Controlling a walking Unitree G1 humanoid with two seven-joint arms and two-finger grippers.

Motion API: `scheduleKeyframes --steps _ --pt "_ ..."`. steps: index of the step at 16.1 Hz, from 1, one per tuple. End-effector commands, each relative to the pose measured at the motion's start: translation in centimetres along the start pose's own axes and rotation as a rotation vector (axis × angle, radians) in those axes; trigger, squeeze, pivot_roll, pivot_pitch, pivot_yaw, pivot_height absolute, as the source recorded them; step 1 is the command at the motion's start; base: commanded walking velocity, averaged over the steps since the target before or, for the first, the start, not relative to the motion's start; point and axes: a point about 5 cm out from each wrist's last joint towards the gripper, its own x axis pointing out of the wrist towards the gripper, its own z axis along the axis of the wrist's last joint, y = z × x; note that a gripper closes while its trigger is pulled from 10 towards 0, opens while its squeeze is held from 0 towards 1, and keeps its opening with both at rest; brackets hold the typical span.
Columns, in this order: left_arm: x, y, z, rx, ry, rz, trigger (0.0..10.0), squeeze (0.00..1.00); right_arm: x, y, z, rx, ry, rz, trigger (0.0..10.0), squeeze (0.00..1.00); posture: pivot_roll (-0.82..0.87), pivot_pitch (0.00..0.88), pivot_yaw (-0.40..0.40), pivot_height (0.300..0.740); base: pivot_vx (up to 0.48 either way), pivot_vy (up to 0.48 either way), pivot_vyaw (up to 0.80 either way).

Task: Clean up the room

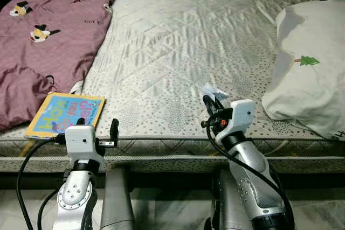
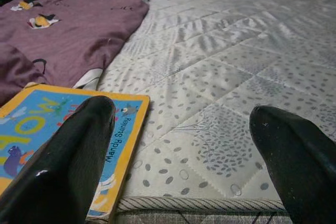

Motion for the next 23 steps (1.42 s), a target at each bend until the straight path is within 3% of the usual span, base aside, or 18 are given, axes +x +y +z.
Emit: scheduleKeyframes --steps 1,17,23 --pt "-0.1 0.3 -0.1 0.008 0.0 -0.004 10.0 0.0 -0.1 0.4 0.3 0.003 -0.004 0.004 10.0 0.0 0.08 0.064 0.04 0.552 0.0 0.0 0.0" --pt "-0.4 0.1 -0.7 0.005 0.012 -0.009 10.0 0.0 -0.8 -1.3 -0.1 -0.052 0.056 -0.062 10.0 0.0 0.07 0.064 0.033 0.737 0.0 0.0 0.0" --pt "-0.3 0.0 -0.8 0.008 0.013 -0.013 10.0 0.0 -1.1 -1.9 -0.1 -0.102 0.048 -0.1 10.0 0.0 0.07 0.066 0.037 0.74 0.0 0.0 0.0"
